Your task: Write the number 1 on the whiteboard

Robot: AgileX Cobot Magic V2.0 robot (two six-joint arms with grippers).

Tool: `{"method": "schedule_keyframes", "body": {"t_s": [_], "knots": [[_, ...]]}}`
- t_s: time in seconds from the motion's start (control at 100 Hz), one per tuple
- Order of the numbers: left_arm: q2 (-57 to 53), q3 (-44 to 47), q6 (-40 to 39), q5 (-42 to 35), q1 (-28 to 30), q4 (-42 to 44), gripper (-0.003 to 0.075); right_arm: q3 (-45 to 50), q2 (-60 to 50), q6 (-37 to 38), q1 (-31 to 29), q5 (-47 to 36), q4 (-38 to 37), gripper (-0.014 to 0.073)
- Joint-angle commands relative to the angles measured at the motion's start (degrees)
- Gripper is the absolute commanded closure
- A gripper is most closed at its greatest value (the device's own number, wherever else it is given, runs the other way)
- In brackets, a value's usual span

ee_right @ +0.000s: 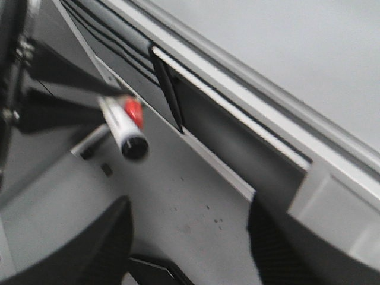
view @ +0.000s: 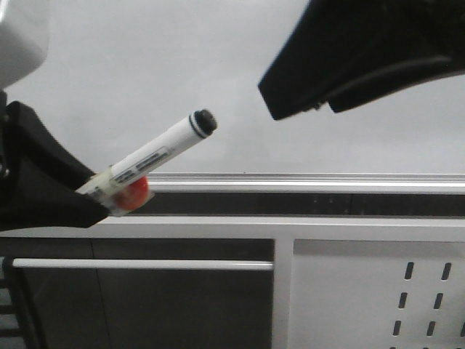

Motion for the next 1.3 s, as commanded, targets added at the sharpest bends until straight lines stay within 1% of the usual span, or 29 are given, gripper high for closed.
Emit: {"method": "schedule_keyframes", "body": {"t_s": [0.0,0.1,0.2,0.27,0.39,0.75,0.99,1.29], "knots": [[-1.0,-1.8,-0.7,-6.7,-0.5,0.3,0.0738,-2.5,-0.5,-0.5,0.3,-5.5,1.3,0.0157],[-1.0,-1.8,-0.7,-7.2,-0.5,0.3,0.0738,-2.9,-0.5,-0.5,1.0,-5.3,1.5,0.0213],[-1.0,-1.9,-0.7,-7.2,-0.5,0.3,0.0738,-3.4,-0.4,-0.5,2.0,-5.9,1.8,0.0237],[-1.0,-2.3,-0.7,-7.2,-0.5,0.3,0.0738,-3.6,-0.4,-0.5,2.7,-6.8,2.3,0.0237],[-1.0,-2.5,-0.7,-9.7,-0.6,0.3,0.0738,-3.7,-0.1,-0.5,3.7,-8.3,2.8,0.0237],[-1.0,-2.5,-0.7,-13.8,-0.7,1.6,0.0738,-3.8,4.3,-0.5,3.8,-8.9,3.6,0.0237],[-1.0,-2.5,-0.7,-12.8,-3.6,4.5,0.0738,-5.2,7.6,-0.5,3.8,-9.0,3.6,0.0237],[-1.0,-2.5,-0.7,-10.7,-3.4,4.3,0.0738,-5.7,9.1,-0.5,3.8,-8.7,3.6,0.0239]]}}
